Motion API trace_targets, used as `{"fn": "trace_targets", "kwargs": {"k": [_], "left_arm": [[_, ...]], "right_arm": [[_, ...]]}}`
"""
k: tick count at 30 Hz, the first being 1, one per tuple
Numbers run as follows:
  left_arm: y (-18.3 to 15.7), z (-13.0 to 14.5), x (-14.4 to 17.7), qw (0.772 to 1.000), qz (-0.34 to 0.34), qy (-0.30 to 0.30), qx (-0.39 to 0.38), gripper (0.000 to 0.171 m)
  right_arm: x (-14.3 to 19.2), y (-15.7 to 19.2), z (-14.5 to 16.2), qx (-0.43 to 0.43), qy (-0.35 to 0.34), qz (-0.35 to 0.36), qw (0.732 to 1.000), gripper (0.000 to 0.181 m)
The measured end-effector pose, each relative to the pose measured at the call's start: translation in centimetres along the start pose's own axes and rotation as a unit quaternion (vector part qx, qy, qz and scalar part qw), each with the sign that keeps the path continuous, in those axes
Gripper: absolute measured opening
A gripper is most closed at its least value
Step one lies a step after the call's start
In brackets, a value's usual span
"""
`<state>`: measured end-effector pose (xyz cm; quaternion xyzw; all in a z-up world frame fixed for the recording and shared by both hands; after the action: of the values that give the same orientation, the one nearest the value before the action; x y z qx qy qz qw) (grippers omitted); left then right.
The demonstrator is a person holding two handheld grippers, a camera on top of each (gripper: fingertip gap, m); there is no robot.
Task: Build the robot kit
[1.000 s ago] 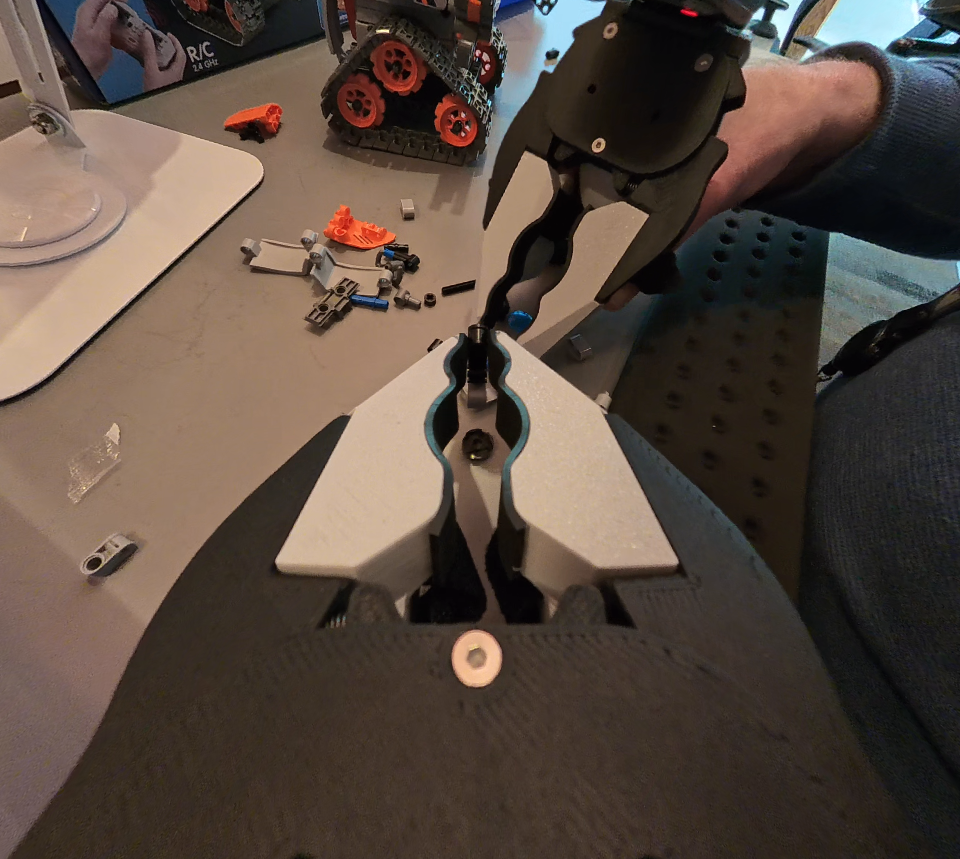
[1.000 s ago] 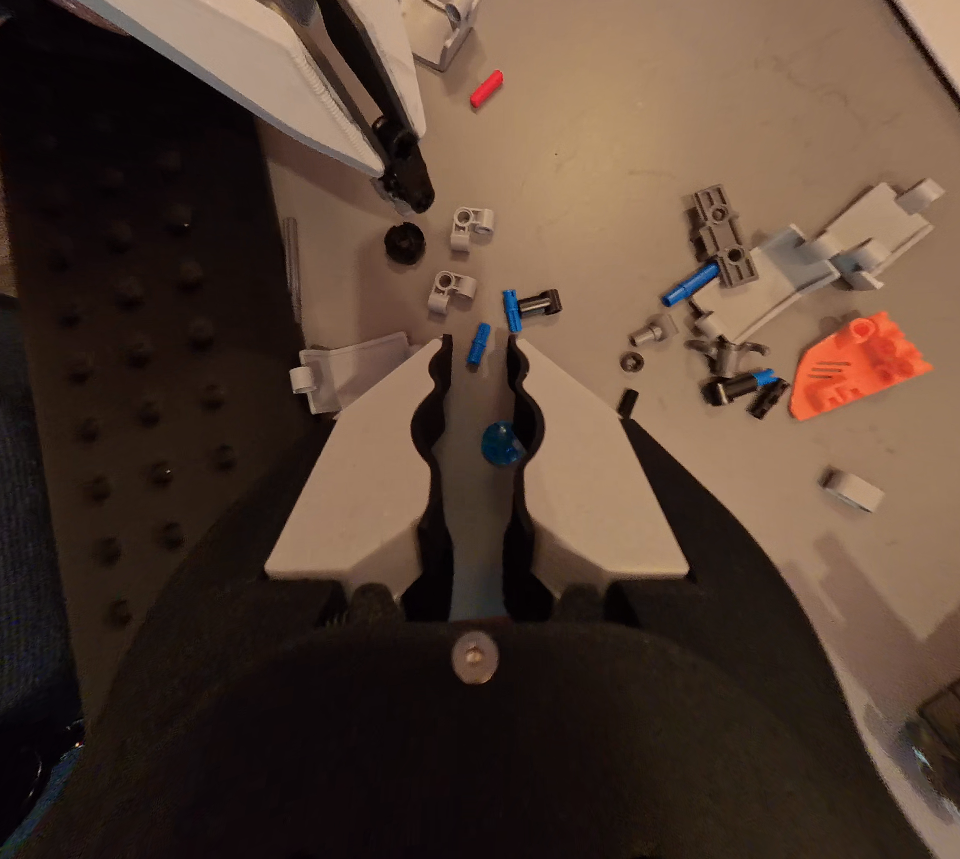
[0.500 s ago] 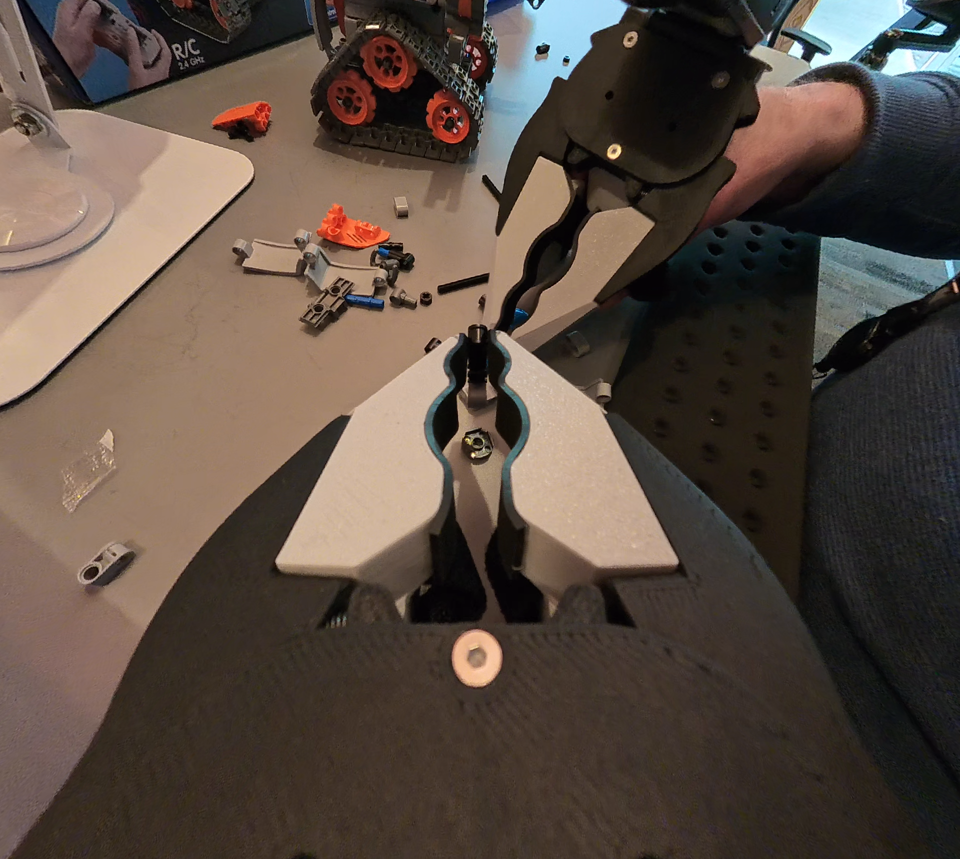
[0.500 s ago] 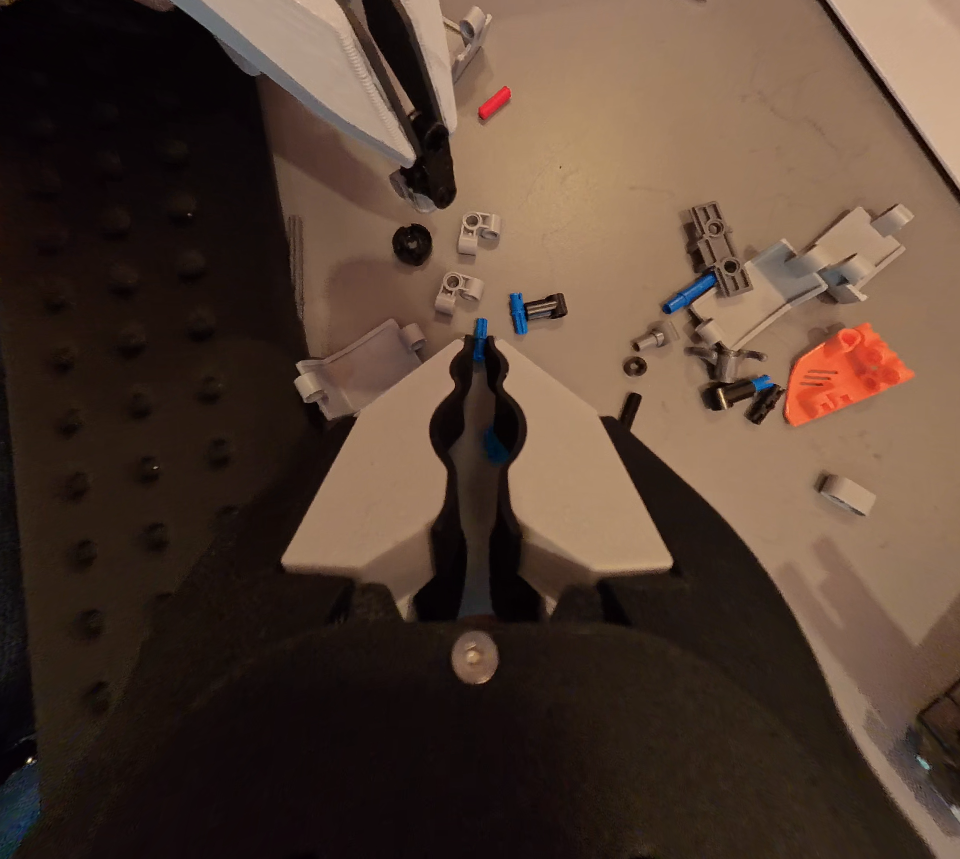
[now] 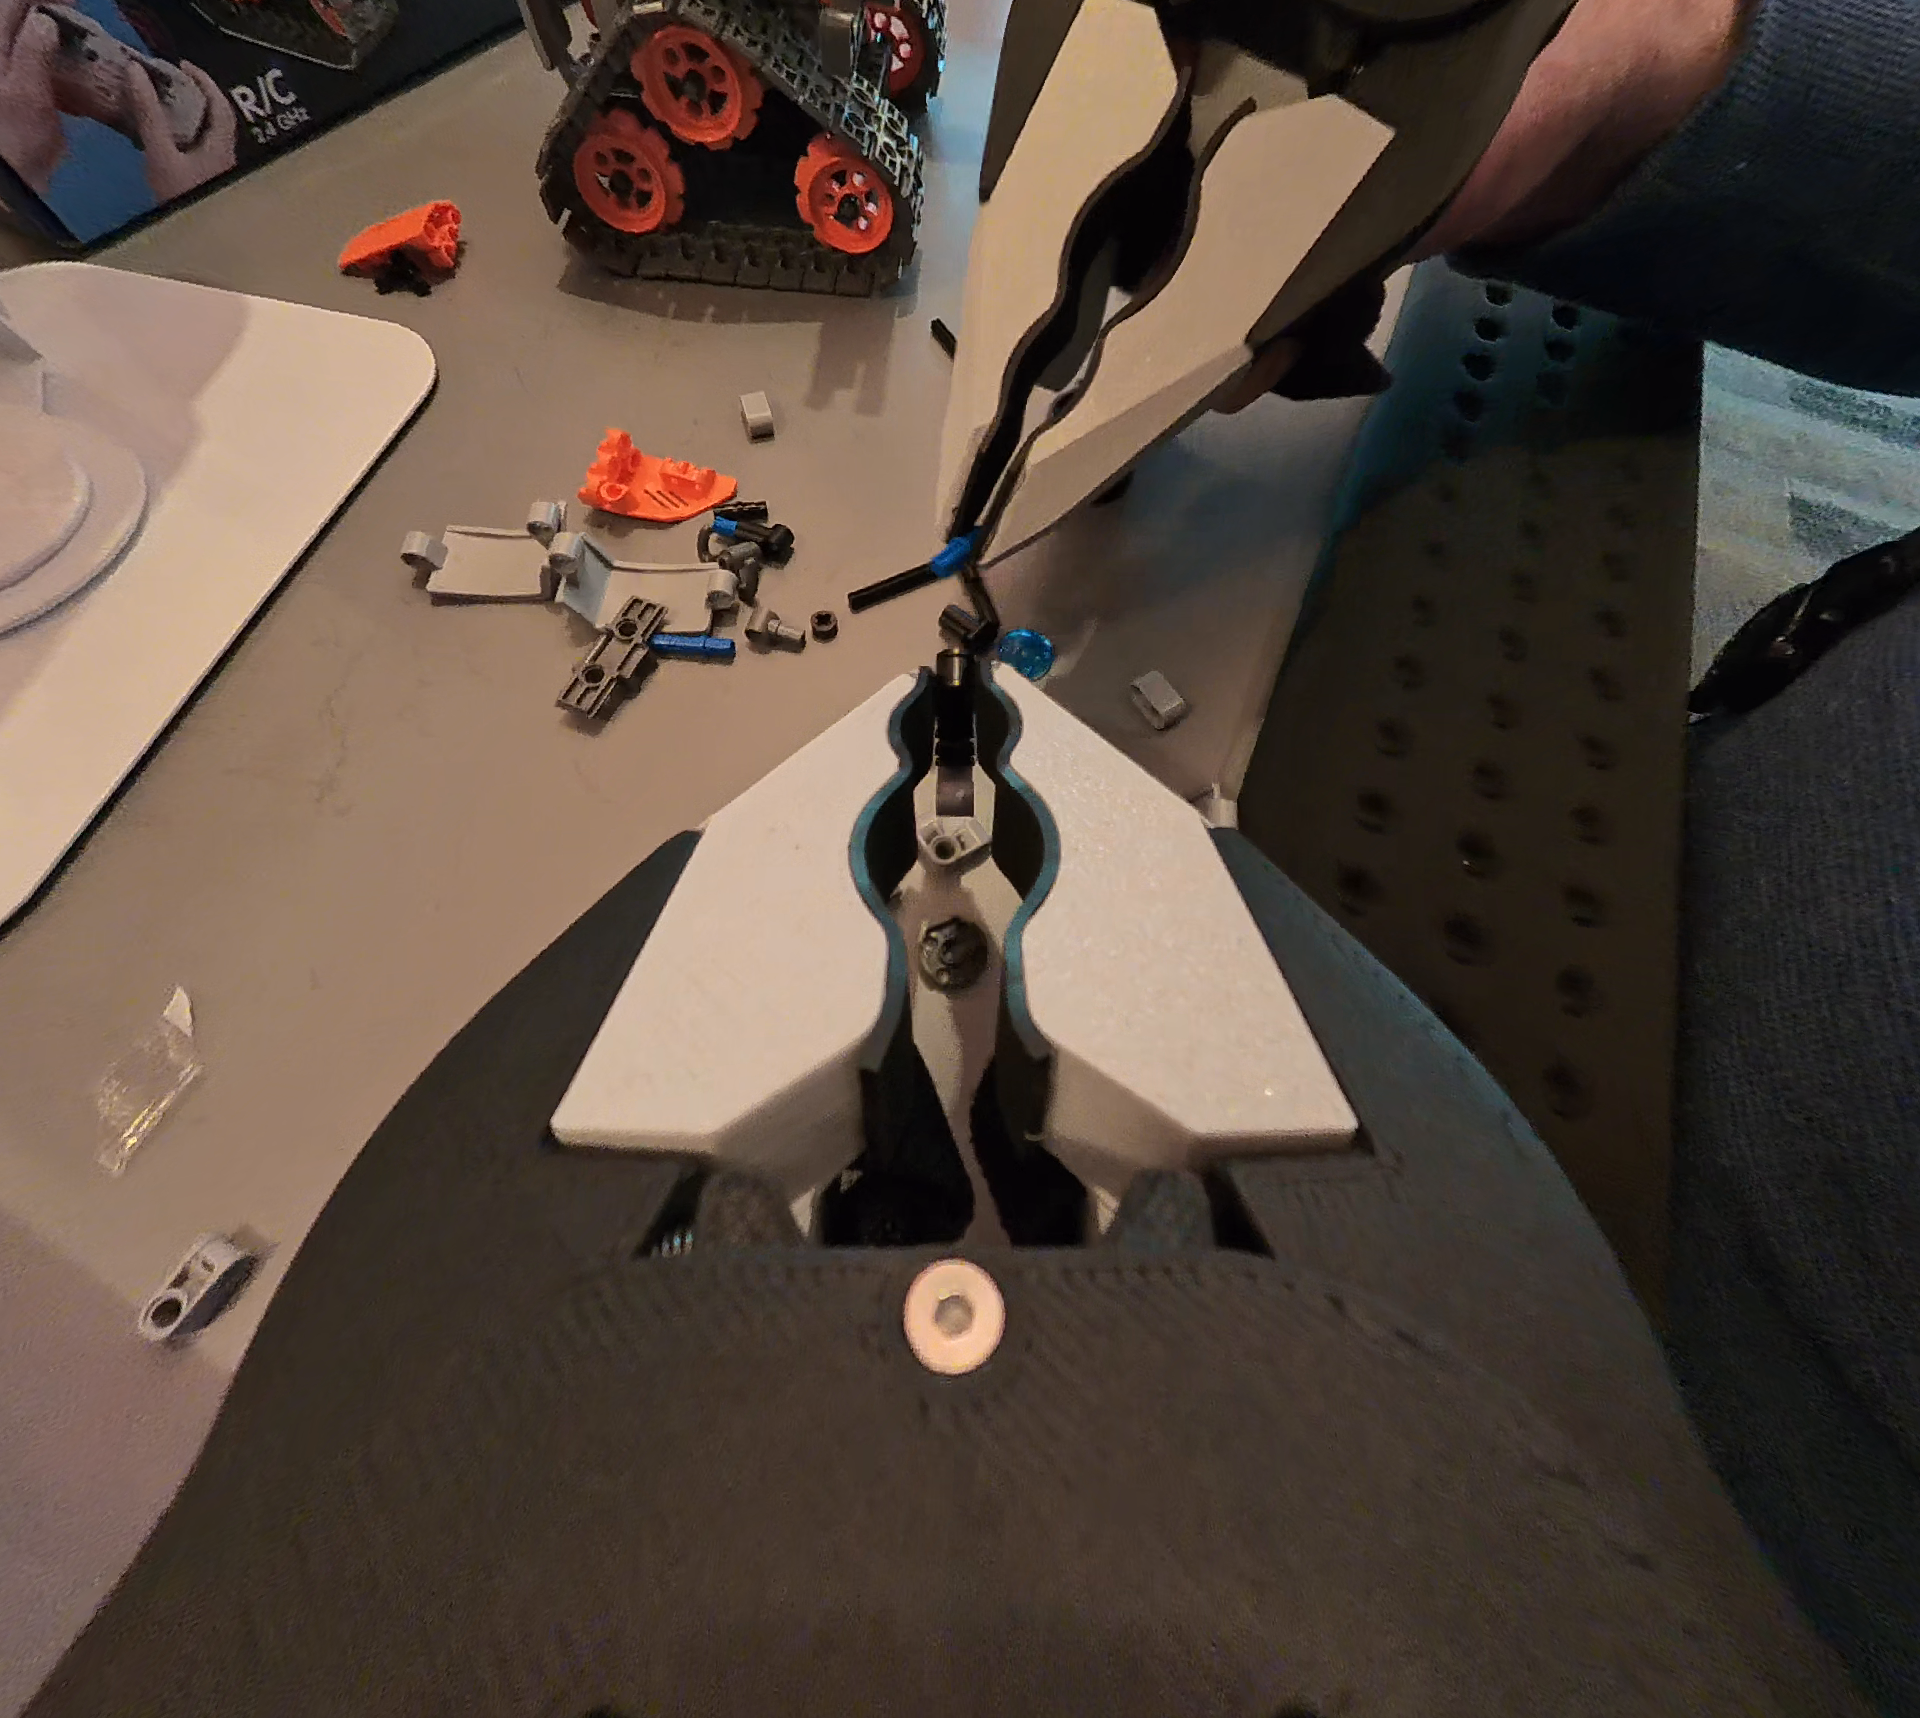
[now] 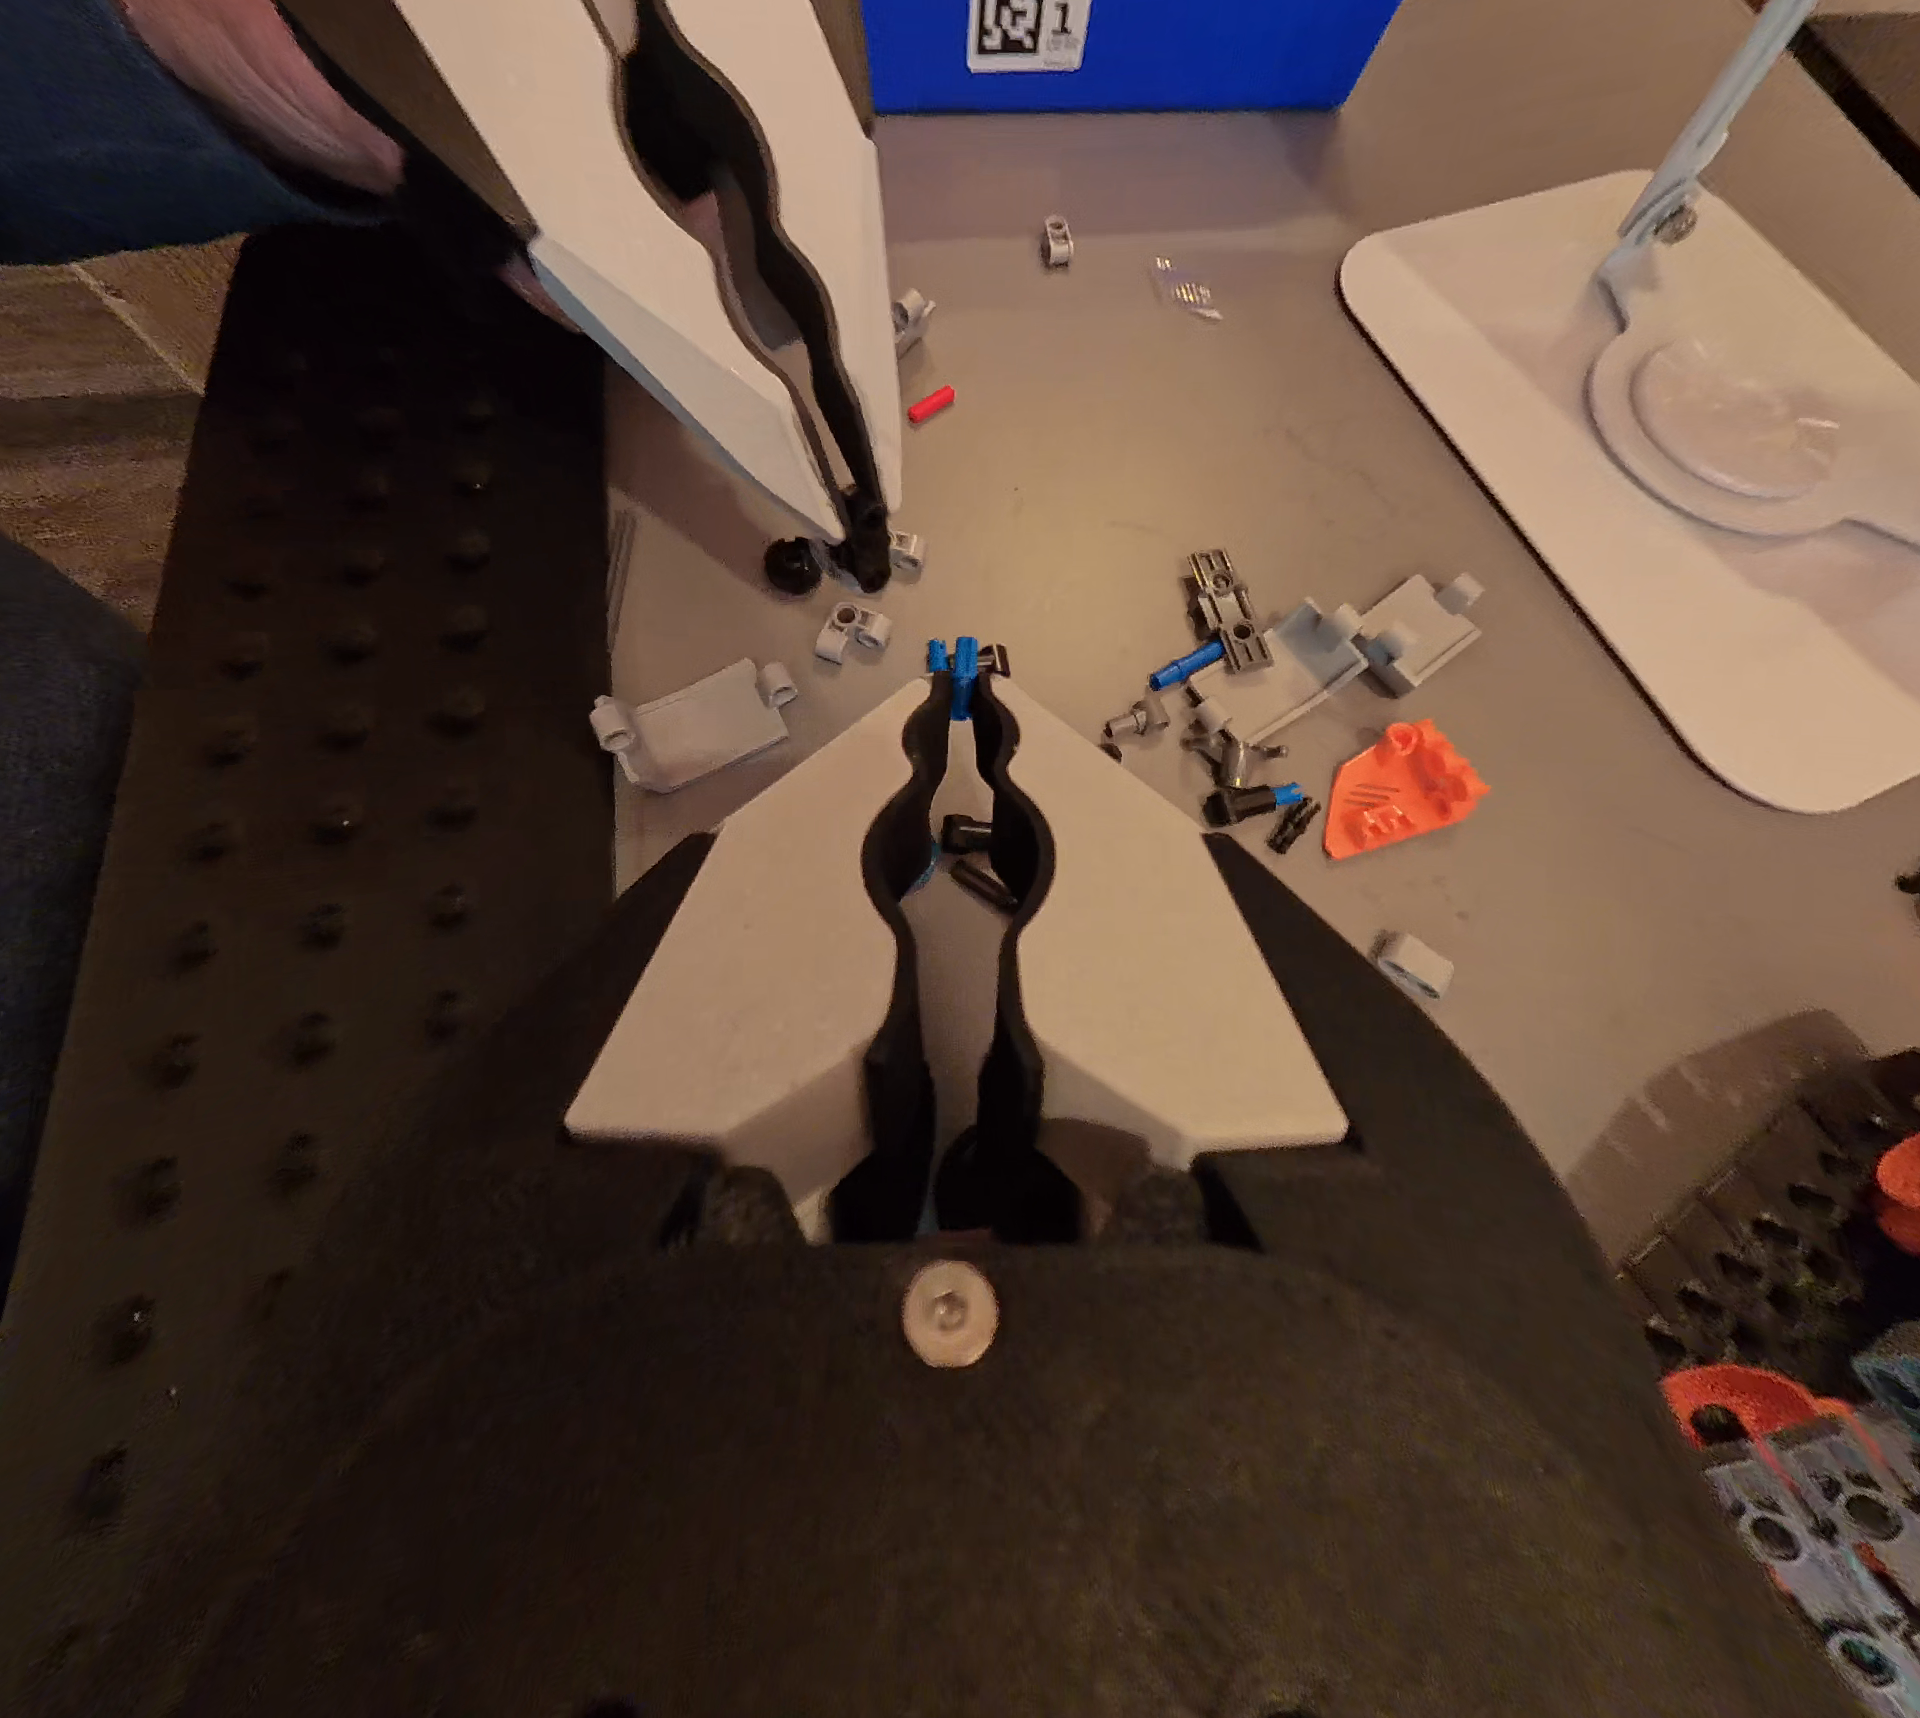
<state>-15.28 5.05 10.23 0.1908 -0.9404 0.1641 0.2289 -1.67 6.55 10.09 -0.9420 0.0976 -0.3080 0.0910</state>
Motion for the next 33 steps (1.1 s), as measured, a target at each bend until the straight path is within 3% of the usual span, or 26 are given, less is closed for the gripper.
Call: {"fn": "trace_targets", "kwargs": {"k": [21, 33], "left_arm": [[-0.5, -0.2, -1.9, 0.999, -0.004, 0.021, -0.042, 0.004], [-1.0, -0.3, -2.1, 0.996, -0.004, 0.029, -0.079, 0.004]], "right_arm": [[0.9, 0.7, -0.6, 0.071, -0.058, -0.015, 0.996, 0.001], [0.1, 1.1, -0.2, 0.131, -0.009, -0.032, 0.991, 0.001]]}}
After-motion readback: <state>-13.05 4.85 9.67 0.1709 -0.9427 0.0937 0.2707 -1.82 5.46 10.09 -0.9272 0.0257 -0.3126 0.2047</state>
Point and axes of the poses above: each gripper's, where its closed fingertips meet, x back along the fingers, z out of its underside, y = z × x across the jaws, the point moved 7 cm from there along x, back along the fingers, and after that the axes turned 12 degrees about x, right-handed, at the moved point
